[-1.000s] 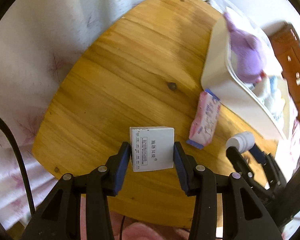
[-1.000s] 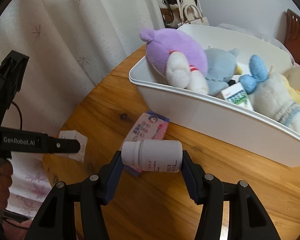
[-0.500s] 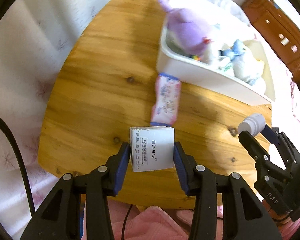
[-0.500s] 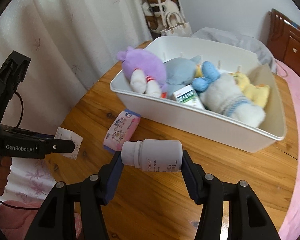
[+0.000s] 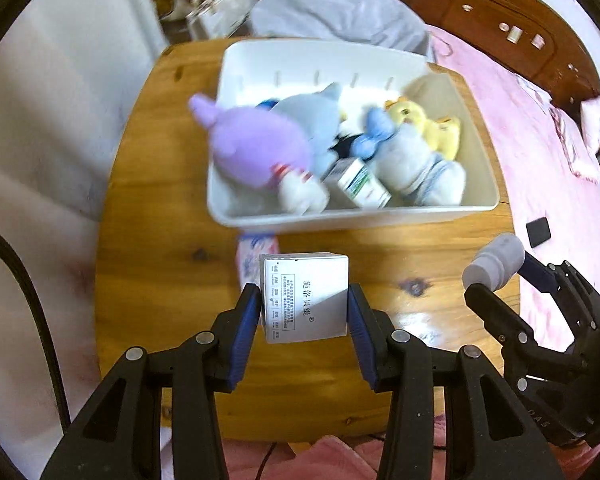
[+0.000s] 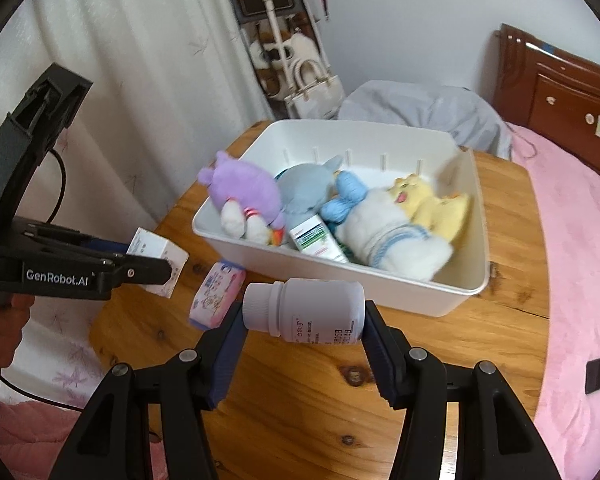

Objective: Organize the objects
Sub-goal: 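Lift and carry the small box and pill bottle over the tray, then open both tools to drop the small box and pill bottle into the tray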

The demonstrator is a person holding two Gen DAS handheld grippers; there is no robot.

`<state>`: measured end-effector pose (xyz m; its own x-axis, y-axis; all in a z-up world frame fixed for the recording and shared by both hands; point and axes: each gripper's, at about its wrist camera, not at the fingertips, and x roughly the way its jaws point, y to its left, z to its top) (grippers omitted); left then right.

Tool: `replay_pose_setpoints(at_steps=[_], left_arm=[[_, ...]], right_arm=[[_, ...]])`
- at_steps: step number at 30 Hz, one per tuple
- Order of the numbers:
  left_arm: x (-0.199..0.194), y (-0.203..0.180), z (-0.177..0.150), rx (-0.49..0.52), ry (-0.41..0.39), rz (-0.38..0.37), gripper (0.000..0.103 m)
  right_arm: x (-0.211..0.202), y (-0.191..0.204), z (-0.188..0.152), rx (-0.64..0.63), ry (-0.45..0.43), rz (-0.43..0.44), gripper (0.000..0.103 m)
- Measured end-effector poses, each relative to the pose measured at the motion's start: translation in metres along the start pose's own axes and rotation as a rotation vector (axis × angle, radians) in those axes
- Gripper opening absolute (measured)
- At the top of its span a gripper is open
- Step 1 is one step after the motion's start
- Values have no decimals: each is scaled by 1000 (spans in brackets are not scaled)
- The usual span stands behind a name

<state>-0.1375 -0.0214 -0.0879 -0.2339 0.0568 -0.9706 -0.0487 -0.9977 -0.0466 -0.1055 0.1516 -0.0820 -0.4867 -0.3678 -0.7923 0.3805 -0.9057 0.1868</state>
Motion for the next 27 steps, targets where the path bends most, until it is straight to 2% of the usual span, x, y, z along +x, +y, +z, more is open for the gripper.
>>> replay_pose_setpoints(at_steps=[8, 16, 27], left_arm=[[-9, -28, 42, 105, -55, 34, 47], [-5, -45, 85, 183, -92, 70, 48], [21, -54, 120, 214, -91, 136, 48]], right_arm=[[-9, -23, 18, 42, -60, -43, 57], [-1, -44, 35, 62, -92, -71, 57], [23, -62, 49, 58, -113, -101, 57]])
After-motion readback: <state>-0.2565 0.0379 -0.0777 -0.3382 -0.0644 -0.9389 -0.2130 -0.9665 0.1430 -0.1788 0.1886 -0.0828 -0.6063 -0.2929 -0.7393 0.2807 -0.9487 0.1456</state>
